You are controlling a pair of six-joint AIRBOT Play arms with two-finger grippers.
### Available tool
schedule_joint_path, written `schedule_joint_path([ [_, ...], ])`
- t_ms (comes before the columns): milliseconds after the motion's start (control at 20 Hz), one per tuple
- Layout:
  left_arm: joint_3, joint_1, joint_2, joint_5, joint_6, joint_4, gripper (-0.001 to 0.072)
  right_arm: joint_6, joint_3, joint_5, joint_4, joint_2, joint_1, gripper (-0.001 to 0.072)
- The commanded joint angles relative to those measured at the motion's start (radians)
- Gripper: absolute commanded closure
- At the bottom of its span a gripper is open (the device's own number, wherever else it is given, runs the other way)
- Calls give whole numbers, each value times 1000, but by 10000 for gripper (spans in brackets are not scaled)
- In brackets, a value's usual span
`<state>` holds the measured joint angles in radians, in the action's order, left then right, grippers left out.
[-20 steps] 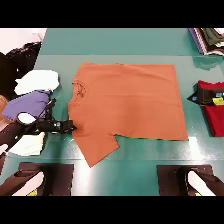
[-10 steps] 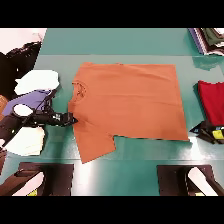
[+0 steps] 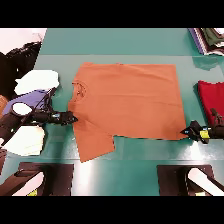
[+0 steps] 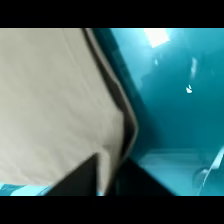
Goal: Fold the shirts.
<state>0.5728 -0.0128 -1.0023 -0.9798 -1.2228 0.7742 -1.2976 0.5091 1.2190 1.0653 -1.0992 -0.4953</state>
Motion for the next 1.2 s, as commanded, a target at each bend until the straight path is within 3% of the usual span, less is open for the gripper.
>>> schedule_joint_path([
  [0,10,0,2,-18,-1,10,686,20,-3,-32,-13,-11,69,694],
  [250,266,0,143,-61,-92,136,687,14,228,-34,-27,182,200,695],
  [650,1176,0,245,-58,-97,211,685,-17,1053,-206,0,374,291,695],
  [900,1536,0,244,-23,-124,219,686,-19,1360,-153,124,388,291,696],
  [1150,1549,0,232,-85,-178,189,686,-83,1533,77,246,319,291,696],
])
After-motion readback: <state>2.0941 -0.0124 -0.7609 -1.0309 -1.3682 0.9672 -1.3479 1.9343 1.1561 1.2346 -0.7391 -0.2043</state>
